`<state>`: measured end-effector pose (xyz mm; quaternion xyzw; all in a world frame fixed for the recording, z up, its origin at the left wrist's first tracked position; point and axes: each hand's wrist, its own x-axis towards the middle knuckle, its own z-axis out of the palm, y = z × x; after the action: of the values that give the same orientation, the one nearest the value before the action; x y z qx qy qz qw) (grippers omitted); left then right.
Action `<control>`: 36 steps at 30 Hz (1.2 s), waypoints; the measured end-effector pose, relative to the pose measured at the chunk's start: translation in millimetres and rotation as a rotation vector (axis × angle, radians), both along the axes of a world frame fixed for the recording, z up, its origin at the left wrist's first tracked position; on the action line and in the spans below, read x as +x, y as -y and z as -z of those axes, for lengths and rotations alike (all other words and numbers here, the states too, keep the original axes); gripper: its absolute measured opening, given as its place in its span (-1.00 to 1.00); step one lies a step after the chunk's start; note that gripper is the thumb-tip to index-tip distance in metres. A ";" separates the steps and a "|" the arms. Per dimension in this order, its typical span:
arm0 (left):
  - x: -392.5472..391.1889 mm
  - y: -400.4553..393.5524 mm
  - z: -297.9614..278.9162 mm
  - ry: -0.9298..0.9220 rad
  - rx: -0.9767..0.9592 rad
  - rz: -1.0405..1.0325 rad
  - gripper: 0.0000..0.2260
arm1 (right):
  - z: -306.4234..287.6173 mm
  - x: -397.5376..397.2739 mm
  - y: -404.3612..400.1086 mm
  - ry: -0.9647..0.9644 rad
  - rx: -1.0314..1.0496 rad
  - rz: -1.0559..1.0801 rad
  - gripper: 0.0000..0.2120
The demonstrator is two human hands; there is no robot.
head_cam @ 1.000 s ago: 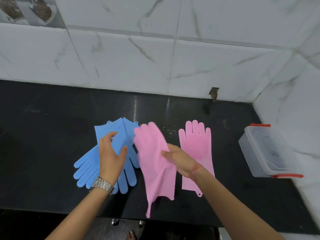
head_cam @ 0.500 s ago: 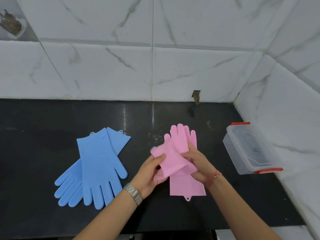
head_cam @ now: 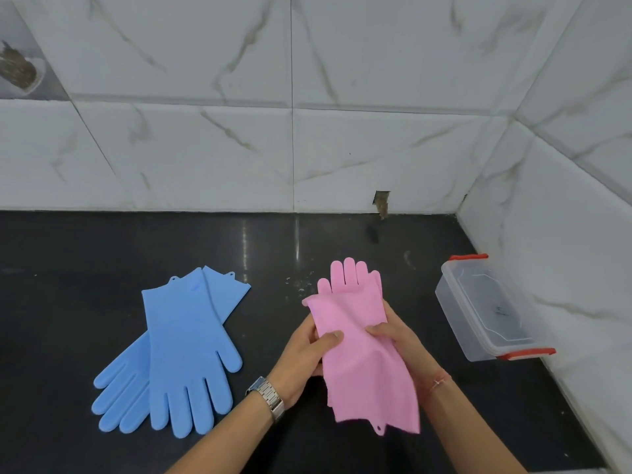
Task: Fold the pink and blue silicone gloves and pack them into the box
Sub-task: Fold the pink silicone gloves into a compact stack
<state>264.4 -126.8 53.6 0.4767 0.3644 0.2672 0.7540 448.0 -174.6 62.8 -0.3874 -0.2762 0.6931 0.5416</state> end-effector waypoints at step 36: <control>30.9 -21.4 54.0 -0.306 -0.042 0.137 -0.39 | 68.1 31.2 -18.3 0.545 -0.309 0.383 -0.65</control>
<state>295.2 -105.4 -0.4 0.5196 0.4473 0.1318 0.7160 479.2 -156.3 -5.3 -0.6798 -0.2249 0.4840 0.5030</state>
